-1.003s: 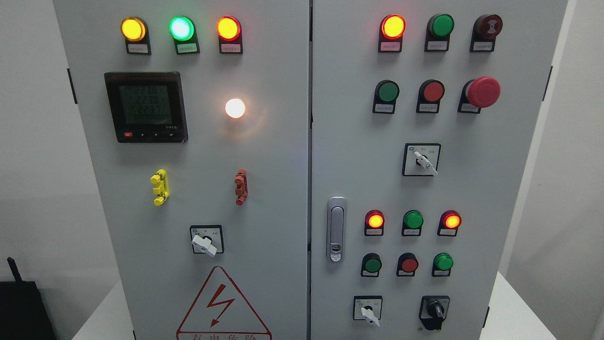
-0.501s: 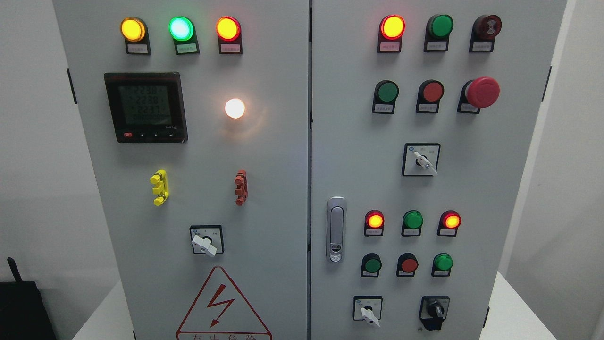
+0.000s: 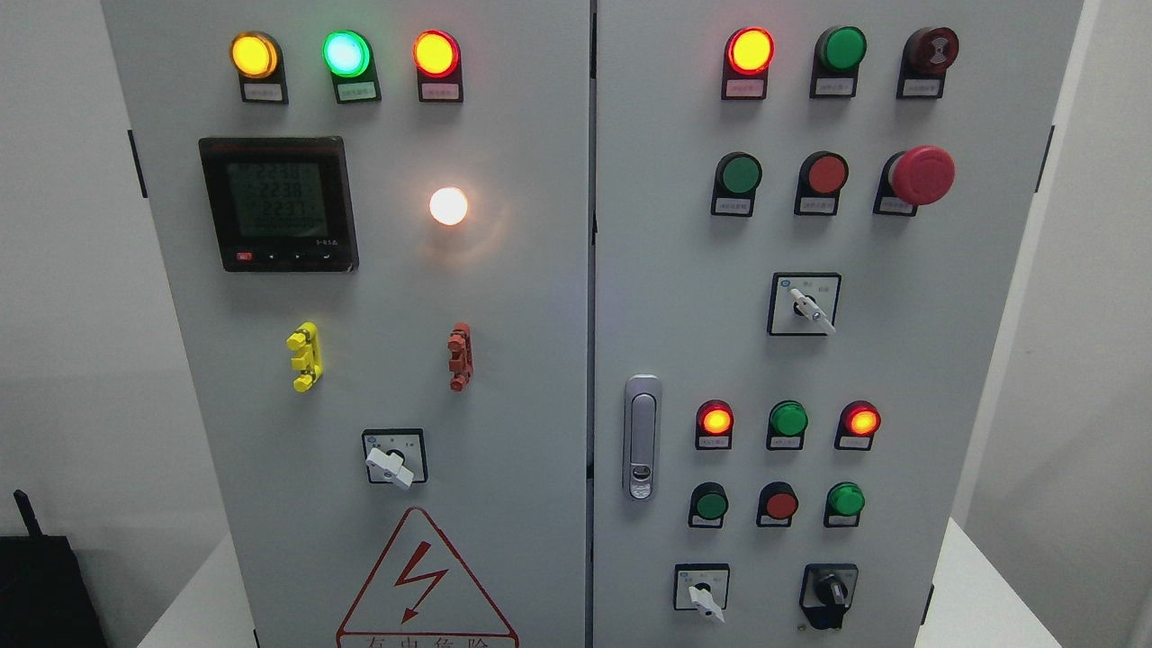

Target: Trip black knob to open circuit

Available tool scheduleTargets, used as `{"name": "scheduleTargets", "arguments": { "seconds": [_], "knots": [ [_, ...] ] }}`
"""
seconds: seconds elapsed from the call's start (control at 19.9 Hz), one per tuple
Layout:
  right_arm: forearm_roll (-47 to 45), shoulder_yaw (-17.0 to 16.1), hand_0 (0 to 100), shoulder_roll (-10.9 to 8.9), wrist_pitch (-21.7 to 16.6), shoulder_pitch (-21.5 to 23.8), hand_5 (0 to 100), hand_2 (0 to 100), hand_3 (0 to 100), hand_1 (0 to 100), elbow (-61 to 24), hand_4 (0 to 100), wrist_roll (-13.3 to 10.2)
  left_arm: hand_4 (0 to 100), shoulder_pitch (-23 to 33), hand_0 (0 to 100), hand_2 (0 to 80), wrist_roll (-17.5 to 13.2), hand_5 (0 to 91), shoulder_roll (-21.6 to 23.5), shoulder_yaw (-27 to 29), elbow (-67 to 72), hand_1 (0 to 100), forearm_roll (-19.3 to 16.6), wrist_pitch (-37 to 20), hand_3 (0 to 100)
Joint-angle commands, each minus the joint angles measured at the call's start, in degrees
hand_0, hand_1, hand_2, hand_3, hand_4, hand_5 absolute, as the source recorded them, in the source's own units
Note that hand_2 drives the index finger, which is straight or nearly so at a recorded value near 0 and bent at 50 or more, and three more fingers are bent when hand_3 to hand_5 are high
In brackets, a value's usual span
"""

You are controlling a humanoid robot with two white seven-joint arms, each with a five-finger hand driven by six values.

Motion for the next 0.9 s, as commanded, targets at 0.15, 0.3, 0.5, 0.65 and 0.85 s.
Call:
{"name": "scheduleTargets", "arguments": {
  "seconds": [0.15, 0.3, 0.5, 0.65, 0.85],
  "knots": [
    [0.13, -1.76, 0, 0.64, 0.17, 3.21, 0, 0, 0, 0, -24.99, 0, -0.16, 0, 0.0, 12, 0.0, -0.05, 0.0, 0.0, 0.0, 0.0, 39, -1.32, 0.1, 0],
    [0.05, -1.93, 0, 0.73, 0.08, 3.57, 0, 0, 0, 0, -28.16, 0, -0.16, 0, 0.0, 12, 0.0, -0.05, 0.0, 0.0, 0.0, 0.0, 39, -1.32, 0.1, 0],
    [-0.13, -2.2, 0, 0.73, 0.08, 4.27, 0, 0, 0, 0, -32.2, 0, -0.16, 0, 0.0, 12, 0.0, -0.05, 0.0, 0.0, 0.0, 0.0, 39, -1.32, 0.1, 0],
    [-0.3, -2.2, 0, 0.64, -0.27, 4.97, 0, 0, 0, 0, -35.63, 0, -0.08, 0, 0.0, 12, 0.0, -0.05, 0.0, 0.0, 0.0, 0.0, 39, -1.32, 0.18, 0],
    [-0.48, -2.2, 0, 0.64, -0.36, 5.41, 0, 0, 5, 0, -39.41, 0, -0.08, 0, 0.0, 12, 0.0, -0.05, 0.0, 0.0, 0.0, 0.0, 39, -1.32, 0.1, 0]
  ]
}}
